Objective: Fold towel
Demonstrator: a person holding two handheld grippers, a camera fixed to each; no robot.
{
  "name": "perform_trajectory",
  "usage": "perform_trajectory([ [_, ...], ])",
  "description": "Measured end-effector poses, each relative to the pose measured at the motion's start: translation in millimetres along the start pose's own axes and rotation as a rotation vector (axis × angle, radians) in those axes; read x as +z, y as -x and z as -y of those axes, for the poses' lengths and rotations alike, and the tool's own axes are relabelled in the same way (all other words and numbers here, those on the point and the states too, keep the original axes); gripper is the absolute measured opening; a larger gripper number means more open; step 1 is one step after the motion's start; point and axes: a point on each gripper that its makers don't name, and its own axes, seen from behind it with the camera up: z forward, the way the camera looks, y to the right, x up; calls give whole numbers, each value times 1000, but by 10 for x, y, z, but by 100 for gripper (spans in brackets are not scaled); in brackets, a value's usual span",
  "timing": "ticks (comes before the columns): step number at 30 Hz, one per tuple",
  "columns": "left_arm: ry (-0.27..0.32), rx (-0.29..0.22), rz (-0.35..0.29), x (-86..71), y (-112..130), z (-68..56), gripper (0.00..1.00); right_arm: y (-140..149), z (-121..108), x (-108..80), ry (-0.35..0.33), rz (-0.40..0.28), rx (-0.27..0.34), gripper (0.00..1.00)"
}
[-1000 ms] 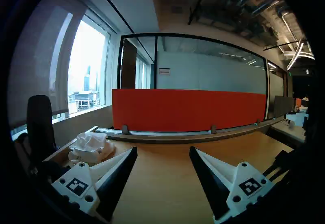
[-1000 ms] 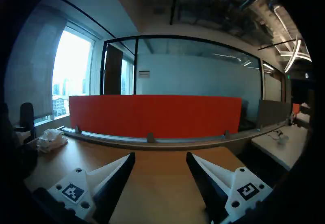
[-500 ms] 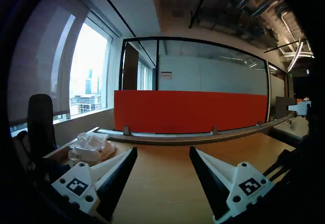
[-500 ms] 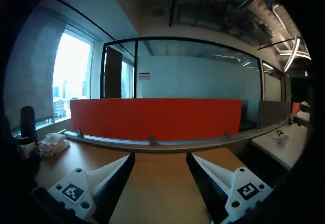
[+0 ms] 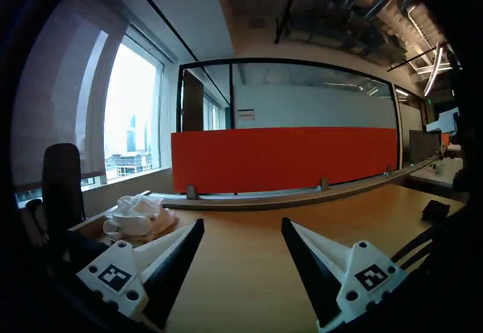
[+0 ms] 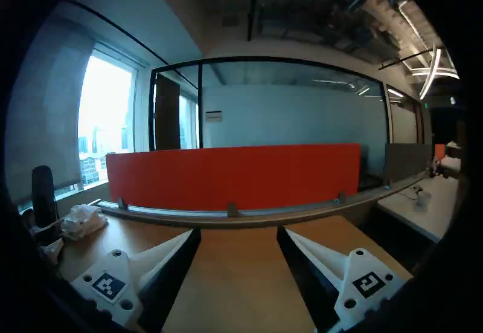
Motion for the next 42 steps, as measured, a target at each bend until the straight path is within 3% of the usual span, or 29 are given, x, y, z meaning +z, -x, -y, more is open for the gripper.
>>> perform_trajectory([
  [17,-15,-52,-27,8,550,238,95,364,-4,-38,20,-3,-20,97],
  [26,-18,-79,-18,-3,745,285,95,518,19,-32,20,12,-36,97],
  [35,-29,-31,1,11,838,323,95,579,-3,-31,25,23,-43,97],
  [42,-38,-30,3,20,832,327,95,614,14,-22,19,31,-49,97],
])
